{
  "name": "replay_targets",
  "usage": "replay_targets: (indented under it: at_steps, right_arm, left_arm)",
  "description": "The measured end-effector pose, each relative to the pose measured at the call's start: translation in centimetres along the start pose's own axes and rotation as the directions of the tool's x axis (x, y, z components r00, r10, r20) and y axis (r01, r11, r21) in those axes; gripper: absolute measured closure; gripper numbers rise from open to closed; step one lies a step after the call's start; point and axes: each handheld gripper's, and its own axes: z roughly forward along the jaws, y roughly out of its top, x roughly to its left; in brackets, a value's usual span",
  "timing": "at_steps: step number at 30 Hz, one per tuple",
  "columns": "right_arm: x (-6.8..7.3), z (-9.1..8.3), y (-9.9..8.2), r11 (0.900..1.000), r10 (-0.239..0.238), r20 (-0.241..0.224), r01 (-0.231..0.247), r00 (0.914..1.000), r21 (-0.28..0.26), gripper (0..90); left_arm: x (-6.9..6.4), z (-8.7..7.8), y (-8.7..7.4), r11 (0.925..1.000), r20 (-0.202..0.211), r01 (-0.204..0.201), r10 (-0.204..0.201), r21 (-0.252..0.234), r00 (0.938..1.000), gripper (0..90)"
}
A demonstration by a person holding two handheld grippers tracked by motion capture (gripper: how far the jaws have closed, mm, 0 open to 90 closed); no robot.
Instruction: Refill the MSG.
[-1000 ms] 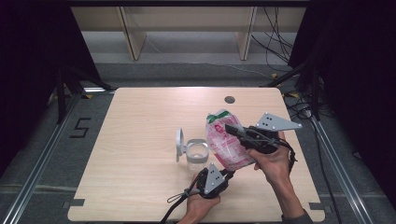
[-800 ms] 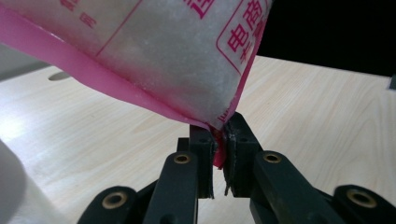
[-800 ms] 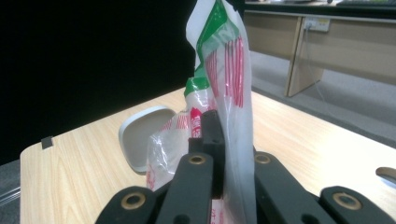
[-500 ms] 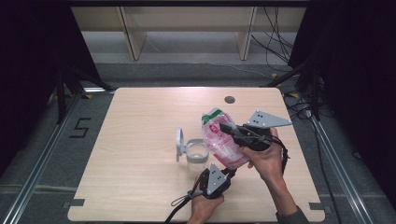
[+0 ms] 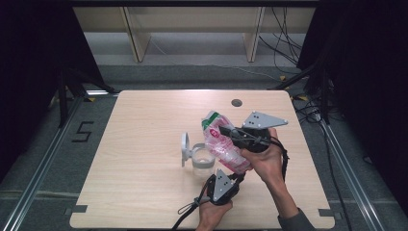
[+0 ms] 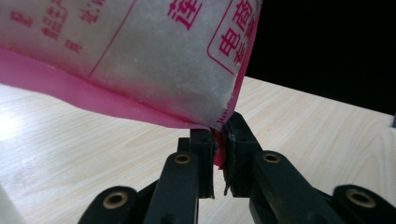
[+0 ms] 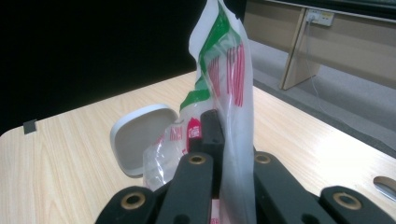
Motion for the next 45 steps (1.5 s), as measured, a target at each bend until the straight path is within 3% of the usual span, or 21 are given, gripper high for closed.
replay_targets:
  at_steps: [6, 9, 11, 17, 22, 23, 24, 25, 26, 28, 30, 34, 36, 40, 45]
  right_arm:
    - [0.0, 0.4, 0.0, 0.9998, -0.012, -0.007, 0.013, 0.9999, 0.015, 90.0]
    - [0.0, 0.7, 0.0, 0.9997, -0.022, 0.010, 0.022, 0.9997, 0.008, 90.0]
    - [0.1, 0.7, 0.0, 1.0000, -0.004, -0.001, 0.004, 1.0000, 0.008, 90.0]
    - [0.1, 0.9, 0.2, 0.9995, -0.023, 0.013, 0.022, 0.9997, 0.023, 90.0]
    - [0.2, 1.2, 0.4, 0.9990, -0.038, 0.002, 0.038, 0.9993, 0.022, 90.0]
    - [0.3, 1.2, 0.4, 0.9993, -0.019, 0.013, 0.018, 0.9997, 0.032, 90.0]
    - [0.2, 1.2, 0.5, 0.9982, -0.050, 0.028, 0.049, 0.9984, 0.033, 90.0]
    - [0.3, 1.3, 0.5, 0.9987, -0.040, 0.027, 0.039, 0.9988, 0.032, 90.0]
    - [0.5, 1.4, 0.4, 0.9991, -0.017, 0.022, 0.016, 0.9996, 0.039, 90.0]
    - [0.4, 1.5, 0.5, 0.9985, -0.047, 0.034, 0.046, 0.9983, 0.028, 90.0]
    - [0.4, 1.6, 0.6, 0.9983, -0.045, 0.022, 0.044, 0.9988, 0.039, 90.0]
    - [0.7, 1.8, 0.6, 0.9987, -0.033, 0.016, 0.032, 0.9993, 0.040, 90.0]
    - [0.6, 1.8, 0.7, 0.9973, -0.059, 0.030, 0.057, 0.9978, 0.046, 90.0]
    - [0.7, 2.0, 0.7, 0.9970, -0.059, 0.021, 0.057, 0.9981, 0.051, 90.0]
    - [1.1, 2.4, 0.8, 0.9960, -0.059, 0.049, 0.055, 0.9971, 0.070, 90.0]
  left_arm:
    - [-0.1, 0.1, -0.2, 0.9999, 0.000, -0.004, 0.004, -0.011, 1.0000, 83.0]
    - [-0.3, 0.3, -0.2, 0.9989, 0.014, 0.024, -0.024, -0.041, 0.9996, 83.1]
    - [0.0, 0.2, -0.2, 0.9997, 0.008, 0.000, 0.000, -0.025, 1.0000, 83.1]
    - [-0.1, -0.1, 0.0, 0.9983, 0.024, 0.054, -0.053, -0.020, 0.9983, 83.0]
    - [0.2, -0.3, 0.2, 0.9996, 0.015, 0.029, -0.029, 0.002, 0.9995, 83.1]
    - [0.2, -0.4, 0.3, 0.9995, 0.012, 0.030, -0.030, 0.006, 0.9995, 83.1]
    - [0.2, -0.4, 0.3, 0.9996, 0.013, 0.029, -0.029, 0.009, 0.9995, 83.0]
    - [0.3, -0.4, 0.3, 0.9996, 0.012, 0.022, -0.022, 0.019, 0.9997, 83.1]
    - [0.3, -0.3, 0.4, 0.9995, 0.012, 0.026, -0.026, 0.019, 0.9996, 83.1]
    - [0.4, -0.3, 0.4, 0.9993, 0.020, 0.029, -0.030, 0.023, 0.9994, 83.1]
    - [0.5, -0.3, 0.5, 0.9990, 0.015, 0.032, -0.032, 0.031, 0.9994, 83.1]
    - [0.5, 0.0, 0.8, 0.9989, 0.017, 0.037, -0.038, 0.029, 0.9991, 83.1]
    - [0.5, 0.1, 0.8, 0.9987, 0.019, 0.035, -0.036, 0.038, 0.9992, 83.1]
    - [0.5, 0.3, 0.8, 0.9983, 0.021, 0.050, -0.050, 0.030, 0.9985, 83.1]
    - [0.5, 0.5, 0.9, 0.9983, 0.024, 0.053, -0.053, 0.026, 0.9983, 83.2]
